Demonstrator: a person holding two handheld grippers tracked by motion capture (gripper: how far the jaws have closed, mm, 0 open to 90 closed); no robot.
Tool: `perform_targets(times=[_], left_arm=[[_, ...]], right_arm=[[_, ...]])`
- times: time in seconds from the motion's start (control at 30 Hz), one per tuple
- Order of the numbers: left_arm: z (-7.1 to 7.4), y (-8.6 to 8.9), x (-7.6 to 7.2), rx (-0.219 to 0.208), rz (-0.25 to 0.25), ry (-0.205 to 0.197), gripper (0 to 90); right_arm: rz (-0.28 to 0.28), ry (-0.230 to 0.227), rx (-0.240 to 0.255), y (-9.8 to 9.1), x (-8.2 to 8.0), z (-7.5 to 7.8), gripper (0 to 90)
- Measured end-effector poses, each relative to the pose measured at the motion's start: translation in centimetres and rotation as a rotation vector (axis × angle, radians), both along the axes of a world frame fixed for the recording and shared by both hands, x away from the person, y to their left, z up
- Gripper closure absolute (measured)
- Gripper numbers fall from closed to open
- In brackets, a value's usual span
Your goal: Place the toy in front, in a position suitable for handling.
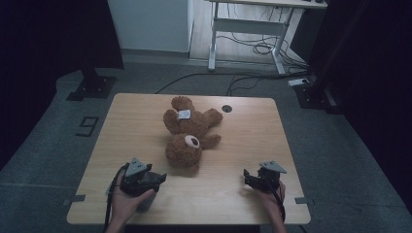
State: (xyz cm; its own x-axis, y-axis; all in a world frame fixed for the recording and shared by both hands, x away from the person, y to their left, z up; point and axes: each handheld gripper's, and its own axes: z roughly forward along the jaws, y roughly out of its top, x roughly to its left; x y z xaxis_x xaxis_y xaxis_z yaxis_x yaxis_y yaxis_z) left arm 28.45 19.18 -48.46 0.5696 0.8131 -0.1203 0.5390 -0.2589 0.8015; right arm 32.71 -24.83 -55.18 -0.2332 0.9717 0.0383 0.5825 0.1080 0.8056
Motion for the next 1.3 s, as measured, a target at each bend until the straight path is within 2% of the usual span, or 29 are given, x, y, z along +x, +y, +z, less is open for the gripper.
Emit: perform_targets(times=[0.47, 0.7, 0.83, 1.1, 1.23, 1.3], left_arm=[[0.5, 0.4, -0.1, -0.016, 0.006, -0.012, 28.2], [0.5, -0.1, 0.0, -0.009, -0.002, -0.01, 28.2], [0.9, -0.1, -0.1, -0.016, -0.001, -0.024, 28.3], [1.4, -1.0, 0.4, -0.012, -0.021, -0.027, 28.3], [1.4, -1.9, 1.6, 0.001, -0.015, -0.028, 28.3], [1.2, -2.2, 2.2, -0.007, -0.015, -0.023, 28.3]], right_arm=[[0.094, -0.054, 0.031, 0.2, -0.4, 0.6, 17.0], [0.113, -0.049, 0.043, 0.4, 0.0, 0.6, 17.3], [0.132, -0.049, 0.042, 0.8, 0.2, 0.8, 18.2], [0.178, -0.041, 0.029, 1.9, 1.5, 1.0, 20.0], [0.204, -0.053, 0.054, 2.5, 2.6, 1.7, 20.8], [0.226, -0.058, 0.058, 2.9, 3.2, 2.0, 21.7]])
